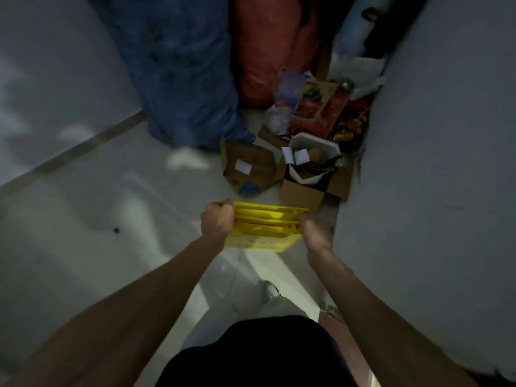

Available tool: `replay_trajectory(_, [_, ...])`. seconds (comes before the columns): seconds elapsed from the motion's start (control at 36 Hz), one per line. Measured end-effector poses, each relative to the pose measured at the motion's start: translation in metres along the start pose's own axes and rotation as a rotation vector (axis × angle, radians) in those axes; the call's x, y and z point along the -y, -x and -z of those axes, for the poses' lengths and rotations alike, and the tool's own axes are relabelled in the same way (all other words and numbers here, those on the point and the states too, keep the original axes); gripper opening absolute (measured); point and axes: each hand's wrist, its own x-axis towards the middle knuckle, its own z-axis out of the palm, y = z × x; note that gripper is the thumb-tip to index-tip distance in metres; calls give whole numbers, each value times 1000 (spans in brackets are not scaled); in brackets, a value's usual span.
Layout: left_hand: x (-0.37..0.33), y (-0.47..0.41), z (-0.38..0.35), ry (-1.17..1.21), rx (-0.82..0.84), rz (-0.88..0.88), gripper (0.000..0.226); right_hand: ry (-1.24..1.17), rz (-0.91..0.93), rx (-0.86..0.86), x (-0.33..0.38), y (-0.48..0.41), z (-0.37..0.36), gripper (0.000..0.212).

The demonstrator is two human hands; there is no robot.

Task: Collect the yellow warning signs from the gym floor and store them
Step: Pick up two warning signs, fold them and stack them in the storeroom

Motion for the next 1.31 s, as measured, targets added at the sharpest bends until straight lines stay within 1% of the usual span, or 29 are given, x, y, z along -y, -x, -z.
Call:
replay_trajectory(0.08, [-23, -21, -17, -51, 29, -47, 41, -45, -22, -36, 8, -13, 0, 35])
replay_trajectory(0.17, [-46, -42, -34, -127, 89, -109, 42, -69, -56, -96, 13, -25, 1, 39])
replay_trajectory(0.25, [-71, -63, -53, -204, 176, -160, 47, -125, -127, -191, 16, -34, -3, 45])
replay_trajectory(0.31, [-86, -76, -67, -258, 262, -226, 45, -200, -198, -273, 16, -40, -9, 48])
replay_trajectory(0.44, [-112, -106, -102, -384, 431, -408, 38, -397, -329, -444, 16, -45, -29, 31])
replay_trajectory(0.47, [-113, -109, -106, -404, 450, -441, 36, -418, -327, -464, 16, -45, -33, 29])
replay_trajectory(0.56, [-125, -116, -128, -514, 585, -529, 34, -505, -377, -579, 15, -50, -40, 26])
replay_trajectory(0.61, [-130, -117, -148, -626, 650, -572, 38, -587, -433, -648, 4, -57, -43, 28])
replay_trajectory(0.69, [-126, -111, -175, -740, 762, -639, 34, -670, -510, -702, -22, -65, -48, 41])
replay_trajectory(0.75, [-121, -105, -198, -794, 837, -718, 33, -719, -527, -736, -40, -69, -49, 37])
replay_trajectory(0.81, [-112, -104, -220, -860, 858, -806, 34, -739, -548, -778, -58, -73, -52, 33])
replay_trajectory(0.86, [-99, -104, -242, -940, 865, -876, 36, -769, -565, -824, -81, -78, -58, 33])
replay_trajectory(0.92, [-85, -103, -263, -966, 909, -911, 37, -777, -558, -856, -102, -85, -62, 35])
replay_trajectory(1.0, [-64, -102, -291, -1009, 952, -976, 36, -814, -597, -901, -128, -96, -66, 32])
replay_trajectory(1.08, [-41, -108, -319, -988, 1026, -983, 34, -875, -633, -953, -150, -105, -72, 36])
replay_trajectory(1.19, [-16, -117, -349, -1022, 1066, -1073, 35, -922, -660, -998, -174, -115, -75, 35])
replay_trajectory(1.31, [-6, -119, -364, -1034, 1066, -1177, 36, -872, -644, -1030, -188, -122, -67, 37])
